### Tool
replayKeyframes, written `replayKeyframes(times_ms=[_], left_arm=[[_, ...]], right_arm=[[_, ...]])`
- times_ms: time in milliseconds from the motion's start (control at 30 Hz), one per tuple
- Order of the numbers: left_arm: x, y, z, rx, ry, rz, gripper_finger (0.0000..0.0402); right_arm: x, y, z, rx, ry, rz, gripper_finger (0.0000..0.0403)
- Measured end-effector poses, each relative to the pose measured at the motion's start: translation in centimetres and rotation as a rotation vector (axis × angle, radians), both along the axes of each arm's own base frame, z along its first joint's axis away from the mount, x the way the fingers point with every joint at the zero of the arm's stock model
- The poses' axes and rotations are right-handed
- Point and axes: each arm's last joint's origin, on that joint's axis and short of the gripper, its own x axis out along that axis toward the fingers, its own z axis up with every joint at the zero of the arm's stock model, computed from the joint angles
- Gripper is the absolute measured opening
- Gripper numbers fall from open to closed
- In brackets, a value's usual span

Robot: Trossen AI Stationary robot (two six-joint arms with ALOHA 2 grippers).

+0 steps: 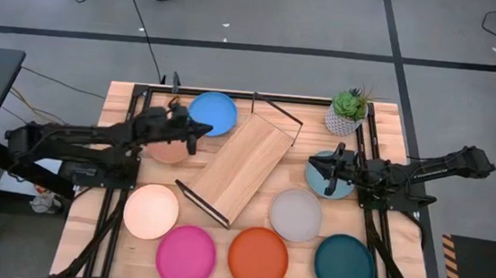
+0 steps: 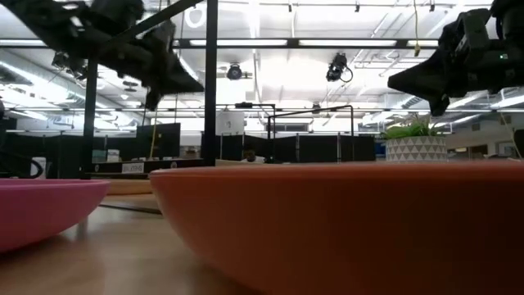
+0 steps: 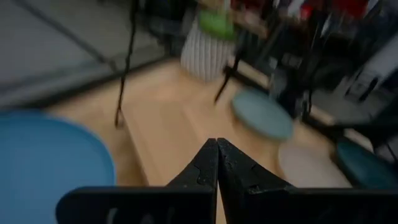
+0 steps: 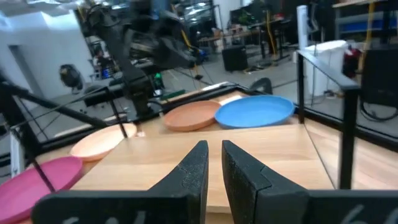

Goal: Place and stack plates onto a shelf
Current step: Put the blue plate on the shelf

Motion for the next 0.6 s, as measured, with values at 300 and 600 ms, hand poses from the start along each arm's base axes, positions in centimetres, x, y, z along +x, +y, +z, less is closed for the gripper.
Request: replayKeyframes(times_ms=[300,600], left_arm=[[2.8,3.1,0.3,0.002,0.227,-0.015,0.0024],[5.7,5.2,1.9,0.083,0.356,0.04,0.0039]], right_arm=[[0.8,0.3,-0.4,-0.083,0.043,0.058,0.0053],[1.4,0.4,-1.3,-0.15,0.124,0.07,0.0053]])
